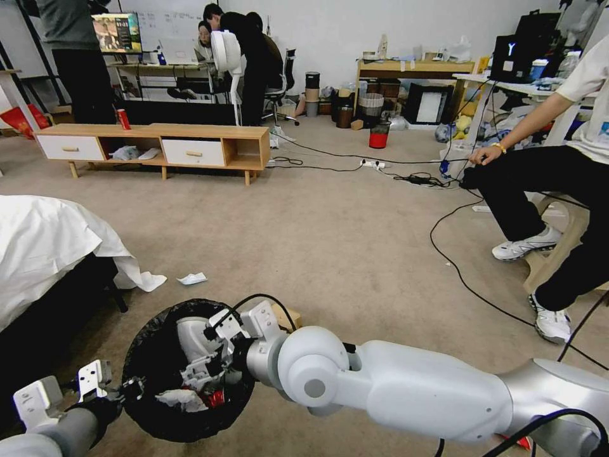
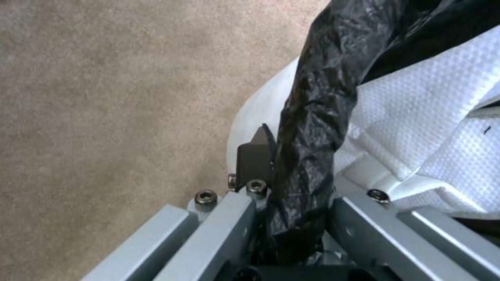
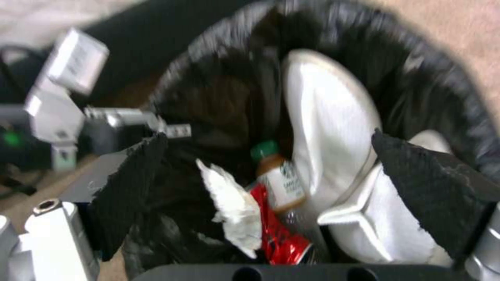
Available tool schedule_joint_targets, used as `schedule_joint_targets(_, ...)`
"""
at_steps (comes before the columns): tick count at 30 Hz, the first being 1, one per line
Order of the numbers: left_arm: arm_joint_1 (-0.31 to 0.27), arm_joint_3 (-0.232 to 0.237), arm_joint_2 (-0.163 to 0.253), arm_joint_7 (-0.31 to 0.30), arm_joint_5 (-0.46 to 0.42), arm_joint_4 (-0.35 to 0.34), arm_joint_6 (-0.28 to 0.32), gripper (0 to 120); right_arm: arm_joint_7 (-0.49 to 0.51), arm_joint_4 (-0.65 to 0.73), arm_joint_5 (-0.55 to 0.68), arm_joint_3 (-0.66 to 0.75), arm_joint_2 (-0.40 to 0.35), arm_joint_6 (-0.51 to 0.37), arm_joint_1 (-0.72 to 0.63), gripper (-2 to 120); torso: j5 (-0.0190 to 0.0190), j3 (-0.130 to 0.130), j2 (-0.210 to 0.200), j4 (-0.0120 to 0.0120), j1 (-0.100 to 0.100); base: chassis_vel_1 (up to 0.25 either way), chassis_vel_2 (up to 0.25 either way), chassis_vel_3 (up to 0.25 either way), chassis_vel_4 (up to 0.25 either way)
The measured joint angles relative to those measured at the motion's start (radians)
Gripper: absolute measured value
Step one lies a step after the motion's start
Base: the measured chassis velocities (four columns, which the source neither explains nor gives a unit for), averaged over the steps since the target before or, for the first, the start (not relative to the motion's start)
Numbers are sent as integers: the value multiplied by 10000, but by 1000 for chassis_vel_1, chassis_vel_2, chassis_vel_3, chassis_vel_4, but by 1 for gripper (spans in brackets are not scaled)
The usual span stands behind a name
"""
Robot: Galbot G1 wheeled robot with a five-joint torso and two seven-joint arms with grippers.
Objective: Pick up the trash bin and place the garbage on the floor into it.
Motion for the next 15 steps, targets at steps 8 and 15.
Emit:
schedule_joint_targets(8, -58, 34, 20, 2, 26, 135, 0, 0, 135, 337, 136, 471, -125, 26, 12, 100, 0, 0, 1, 0, 0, 0, 0, 0, 0)
schedule_joint_targets(15, -58, 23, 54, 3, 31, 213, 0, 0, 252, 776, 328, 1243, -395, 30, -90, 100, 1, 0, 0, 0, 0, 0, 0, 0, 0)
